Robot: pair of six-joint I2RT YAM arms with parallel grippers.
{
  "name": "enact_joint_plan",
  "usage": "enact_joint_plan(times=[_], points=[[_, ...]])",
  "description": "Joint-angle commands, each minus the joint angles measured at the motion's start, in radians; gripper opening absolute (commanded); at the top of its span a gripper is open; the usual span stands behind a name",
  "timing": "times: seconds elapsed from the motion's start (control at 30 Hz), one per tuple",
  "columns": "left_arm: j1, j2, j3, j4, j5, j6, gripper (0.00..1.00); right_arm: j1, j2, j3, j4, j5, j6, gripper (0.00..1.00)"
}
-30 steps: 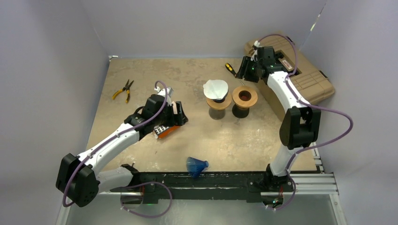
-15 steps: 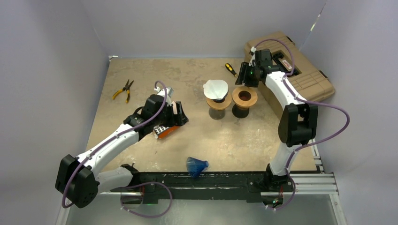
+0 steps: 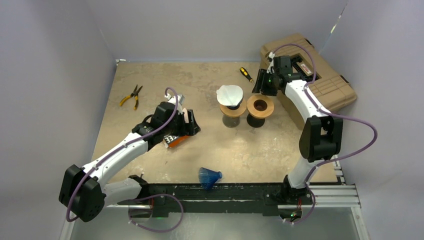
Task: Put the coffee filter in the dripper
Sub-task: Move the coffee server to the center of the board.
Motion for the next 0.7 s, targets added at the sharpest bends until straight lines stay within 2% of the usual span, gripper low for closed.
enact_joint_plan(times=[0.0, 0.67], points=[[0.005, -0.019, -0.005, 0.034, 0.013, 0.000, 0.77, 0.006, -0.074, -0.018, -0.005, 0.005, -0.018, 0.55], [0.006, -0.029, 0.000, 0.036, 0.018, -0.008, 0.77, 0.008, -0.178, -0.121, -0.011, -0.015, -0.039, 0.55]])
